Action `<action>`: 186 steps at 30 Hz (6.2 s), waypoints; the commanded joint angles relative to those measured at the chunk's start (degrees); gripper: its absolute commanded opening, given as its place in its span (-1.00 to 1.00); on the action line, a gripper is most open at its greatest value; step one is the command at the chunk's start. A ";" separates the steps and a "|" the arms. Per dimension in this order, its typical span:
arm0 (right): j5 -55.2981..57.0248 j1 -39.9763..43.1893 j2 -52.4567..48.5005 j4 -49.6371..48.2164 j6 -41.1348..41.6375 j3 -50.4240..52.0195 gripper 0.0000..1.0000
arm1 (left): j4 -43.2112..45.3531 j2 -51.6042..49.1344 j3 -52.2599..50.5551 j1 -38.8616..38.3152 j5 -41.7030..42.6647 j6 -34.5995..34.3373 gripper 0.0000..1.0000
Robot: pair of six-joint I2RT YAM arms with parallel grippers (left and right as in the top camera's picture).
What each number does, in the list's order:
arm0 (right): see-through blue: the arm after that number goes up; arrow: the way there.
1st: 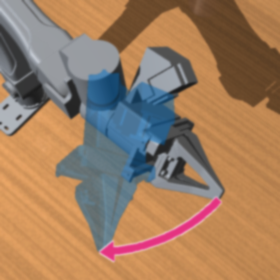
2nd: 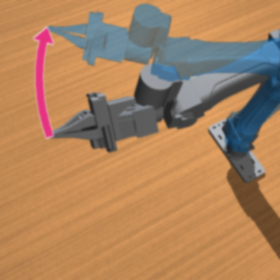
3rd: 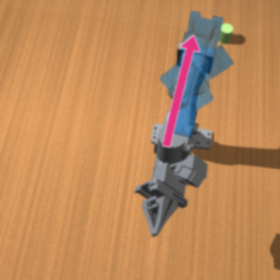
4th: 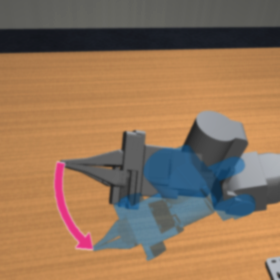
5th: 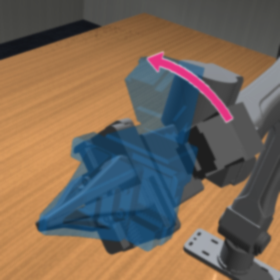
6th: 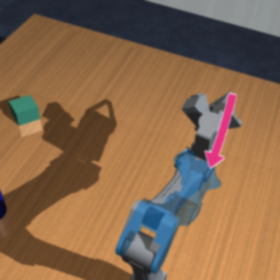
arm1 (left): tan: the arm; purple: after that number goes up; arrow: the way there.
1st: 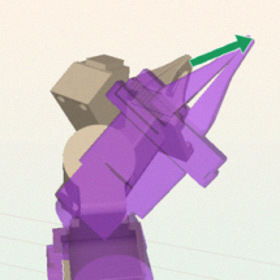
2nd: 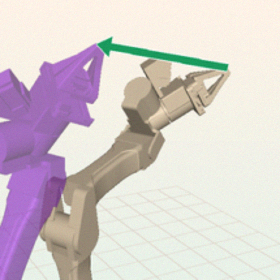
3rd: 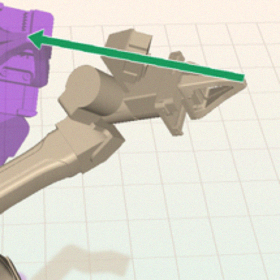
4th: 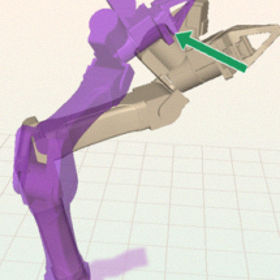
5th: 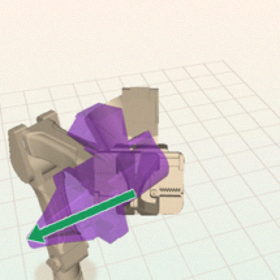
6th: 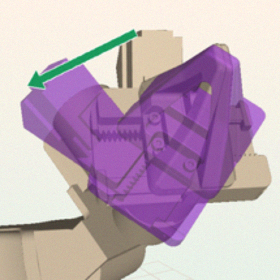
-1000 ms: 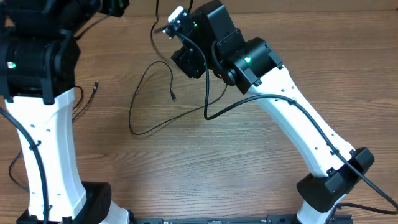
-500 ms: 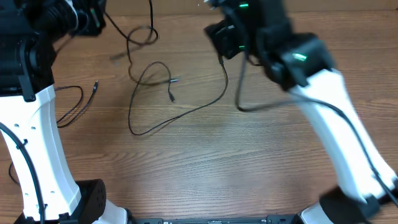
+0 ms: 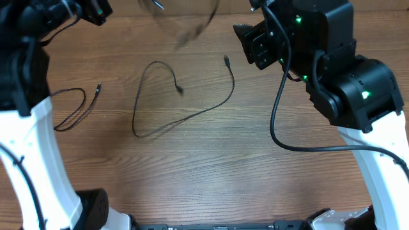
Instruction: Untangle cables
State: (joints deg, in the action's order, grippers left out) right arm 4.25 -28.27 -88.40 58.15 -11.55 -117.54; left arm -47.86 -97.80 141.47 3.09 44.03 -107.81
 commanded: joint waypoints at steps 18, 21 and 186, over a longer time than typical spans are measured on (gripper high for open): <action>1.75 0.35 2.43 2.45 0.59 0.07 0.36 | 26.45 -2.95 0.07 -2.78 46.60 81.24 -0.91; 1.73 0.33 2.43 2.69 0.61 0.07 0.36 | 18.51 -3.19 0.07 -1.46 40.17 84.04 -0.92; -11.34 14.84 16.46 -1.53 11.47 -5.92 -0.92 | -40.72 5.33 2.51 -15.02 -49.96 84.04 1.00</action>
State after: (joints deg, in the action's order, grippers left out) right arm -17.93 -13.56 -67.31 57.41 3.90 -124.18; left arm -88.58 -92.92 143.65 -12.10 -8.73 -24.86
